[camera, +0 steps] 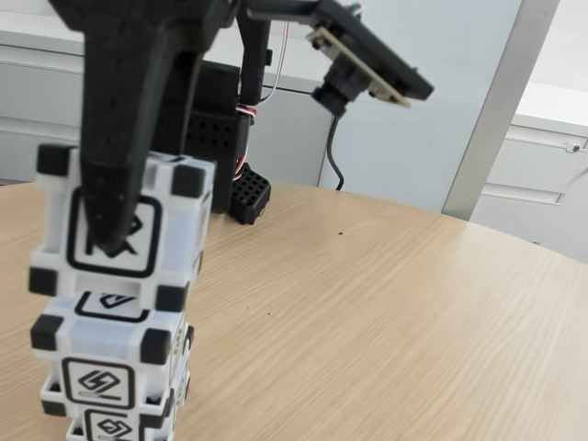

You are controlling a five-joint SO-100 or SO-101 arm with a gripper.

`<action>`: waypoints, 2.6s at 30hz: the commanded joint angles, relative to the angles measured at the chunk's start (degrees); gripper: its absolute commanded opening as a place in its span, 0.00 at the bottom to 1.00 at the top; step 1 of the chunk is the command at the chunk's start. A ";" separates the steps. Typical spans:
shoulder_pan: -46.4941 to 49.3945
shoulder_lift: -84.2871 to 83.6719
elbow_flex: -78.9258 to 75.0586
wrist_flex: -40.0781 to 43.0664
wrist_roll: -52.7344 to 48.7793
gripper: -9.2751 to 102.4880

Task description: Stack cubes from left to right.

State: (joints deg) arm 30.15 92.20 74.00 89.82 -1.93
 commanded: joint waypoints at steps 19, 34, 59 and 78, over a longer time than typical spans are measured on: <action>0.62 0.35 -0.26 5.01 -3.25 0.16; 0.79 0.26 -0.18 5.01 -3.08 0.16; 0.70 -3.69 -1.23 5.89 -5.27 0.38; 0.53 12.57 -0.35 5.98 -5.45 0.48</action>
State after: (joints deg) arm 30.50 100.28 74.00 96.15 -7.29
